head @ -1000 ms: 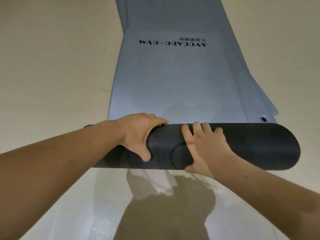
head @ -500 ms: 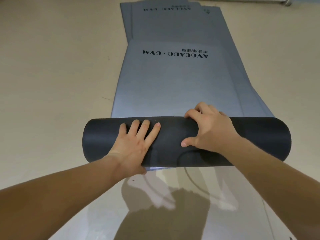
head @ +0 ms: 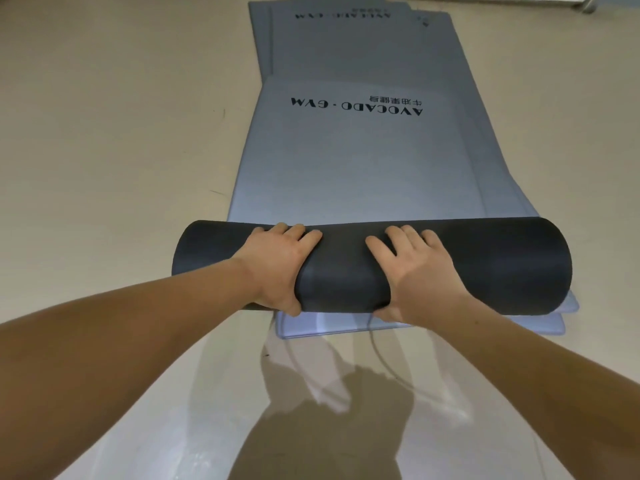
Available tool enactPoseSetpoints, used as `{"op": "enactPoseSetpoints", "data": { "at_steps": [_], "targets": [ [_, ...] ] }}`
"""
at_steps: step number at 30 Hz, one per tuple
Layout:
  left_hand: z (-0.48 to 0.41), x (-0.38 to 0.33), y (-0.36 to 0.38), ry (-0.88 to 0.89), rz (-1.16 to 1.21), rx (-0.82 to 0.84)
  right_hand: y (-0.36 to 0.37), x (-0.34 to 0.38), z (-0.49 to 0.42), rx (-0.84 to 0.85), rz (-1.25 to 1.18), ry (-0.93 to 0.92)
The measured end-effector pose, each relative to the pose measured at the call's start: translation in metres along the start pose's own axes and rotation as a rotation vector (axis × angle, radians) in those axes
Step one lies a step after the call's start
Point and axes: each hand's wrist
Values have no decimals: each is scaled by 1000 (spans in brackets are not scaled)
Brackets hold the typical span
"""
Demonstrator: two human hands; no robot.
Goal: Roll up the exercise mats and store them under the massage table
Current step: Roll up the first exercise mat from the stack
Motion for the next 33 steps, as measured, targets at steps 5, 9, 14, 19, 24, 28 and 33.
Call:
{"op": "enactPoseSetpoints", "data": {
  "at_steps": [5,9,14,19,24,28,33],
  "targets": [
    [26,-3,-13,78,154,127,-30,-6,16,130,-69,-103],
    [52,4,-20,111,453,459,-68,-4,24,616,-278,-156],
    [70,3,5,104,514,455,-35,4,17,867,-574,-102],
    [86,-9,4,65,110,69,-26,-6,-5,861,-708,-69],
    [112,-58,51,53,86,-87,-26,-20,-9,643,-736,-31],
    [89,-50,64,9,1,-8,-51,-10,0,411,-472,-17],
    [65,-19,31,79,66,-4,-72,24,25,454,-265,-68]
  ]
}}
Point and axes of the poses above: each hand's wrist, its own z-axis away from the middle knuckle, its own y-axis out of the palm, x = y × z, and after that the axes turned 12 degrees about x, right-handed
